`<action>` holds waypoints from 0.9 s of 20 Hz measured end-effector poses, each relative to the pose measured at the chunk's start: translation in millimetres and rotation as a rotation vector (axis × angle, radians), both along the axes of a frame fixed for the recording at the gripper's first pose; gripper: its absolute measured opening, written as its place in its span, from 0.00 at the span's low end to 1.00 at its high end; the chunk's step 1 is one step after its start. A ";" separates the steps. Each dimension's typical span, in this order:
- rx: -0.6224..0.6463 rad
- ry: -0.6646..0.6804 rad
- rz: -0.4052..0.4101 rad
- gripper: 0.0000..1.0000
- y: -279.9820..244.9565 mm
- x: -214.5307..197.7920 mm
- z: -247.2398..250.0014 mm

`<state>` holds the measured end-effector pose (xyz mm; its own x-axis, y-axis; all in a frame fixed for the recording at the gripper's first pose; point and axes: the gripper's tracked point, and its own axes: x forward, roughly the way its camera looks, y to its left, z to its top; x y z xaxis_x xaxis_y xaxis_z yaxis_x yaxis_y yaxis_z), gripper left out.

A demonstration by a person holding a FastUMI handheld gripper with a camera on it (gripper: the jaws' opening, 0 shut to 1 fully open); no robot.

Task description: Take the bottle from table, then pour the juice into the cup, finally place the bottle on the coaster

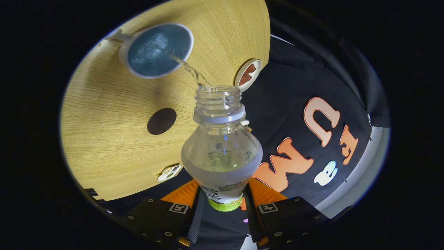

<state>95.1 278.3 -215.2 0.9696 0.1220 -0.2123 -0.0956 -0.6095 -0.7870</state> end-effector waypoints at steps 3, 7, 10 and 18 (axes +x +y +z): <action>-0.010 0.003 0.006 0.58 1.3 -1.6 -0.8; -0.015 0.010 0.007 0.58 -1.1 -1.0 -4.6; -0.001 0.019 -0.004 0.58 -2.7 -1.4 -6.0; 0.111 0.095 -0.039 0.58 -6.4 -8.7 -25.9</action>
